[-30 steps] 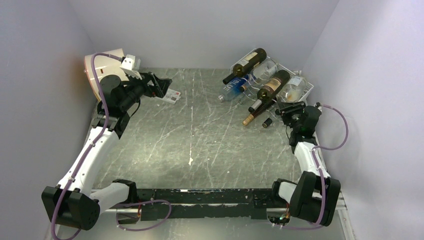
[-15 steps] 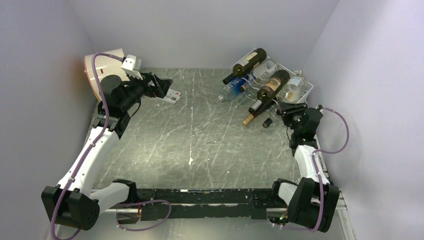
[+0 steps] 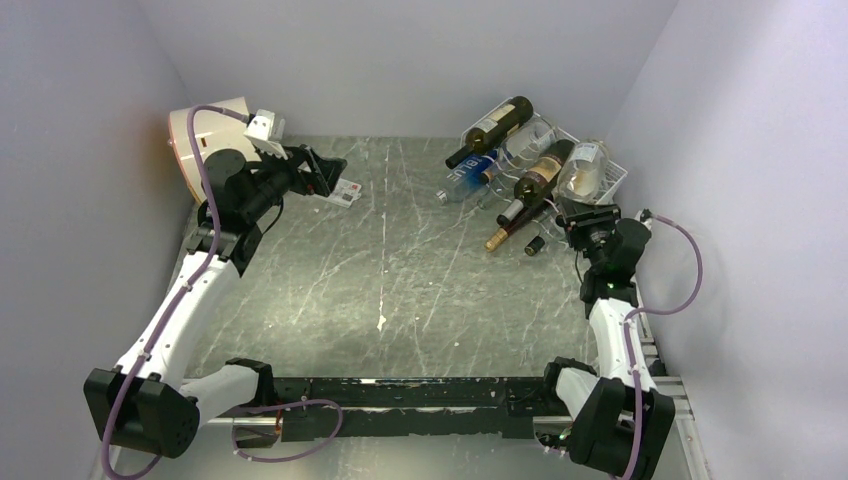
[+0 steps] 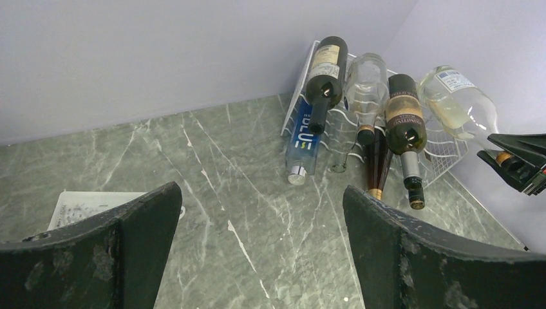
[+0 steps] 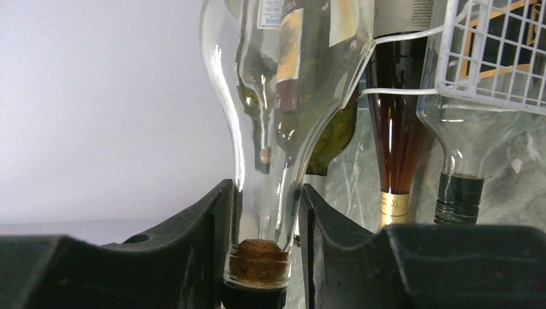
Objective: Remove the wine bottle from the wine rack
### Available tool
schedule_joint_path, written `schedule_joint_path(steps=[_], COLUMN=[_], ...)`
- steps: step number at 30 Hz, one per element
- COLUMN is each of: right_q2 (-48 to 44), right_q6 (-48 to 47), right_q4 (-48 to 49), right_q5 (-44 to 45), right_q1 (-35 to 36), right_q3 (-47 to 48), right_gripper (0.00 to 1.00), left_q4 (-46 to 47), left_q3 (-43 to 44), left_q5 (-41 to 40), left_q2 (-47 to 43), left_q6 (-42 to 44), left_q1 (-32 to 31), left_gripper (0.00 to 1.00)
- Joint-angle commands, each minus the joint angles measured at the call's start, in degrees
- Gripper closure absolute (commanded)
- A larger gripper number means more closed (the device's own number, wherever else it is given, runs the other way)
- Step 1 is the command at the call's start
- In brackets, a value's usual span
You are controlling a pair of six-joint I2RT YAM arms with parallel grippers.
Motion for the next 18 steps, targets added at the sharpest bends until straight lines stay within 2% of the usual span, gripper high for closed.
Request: schedule_joint_path(steps=[1,6,18], right_q2=[-1.7,-1.7,1.1], right_q6=[-0.8,-2.3,2.2], right_q4=[13.4,11.2,11.7], right_q5=[-5.3,-6.2,-11.5], right_q1=[0.1,0.1,0.1], right_q3=[6.7,8.7,12.8], right_gripper=[1.0,1.0,1.0], left_q4=[1.0,1.0,0.7], left_q3=[1.3,1.3,1.6], left_q5=[1.3,1.6,2.2], left_q2=[0.1,0.4,1.2], left_q6=[0.0,-0.1,-0.1], left_q1=[-0.4,-0.4,-0.4], left_gripper=[0.01,0.01,0.01])
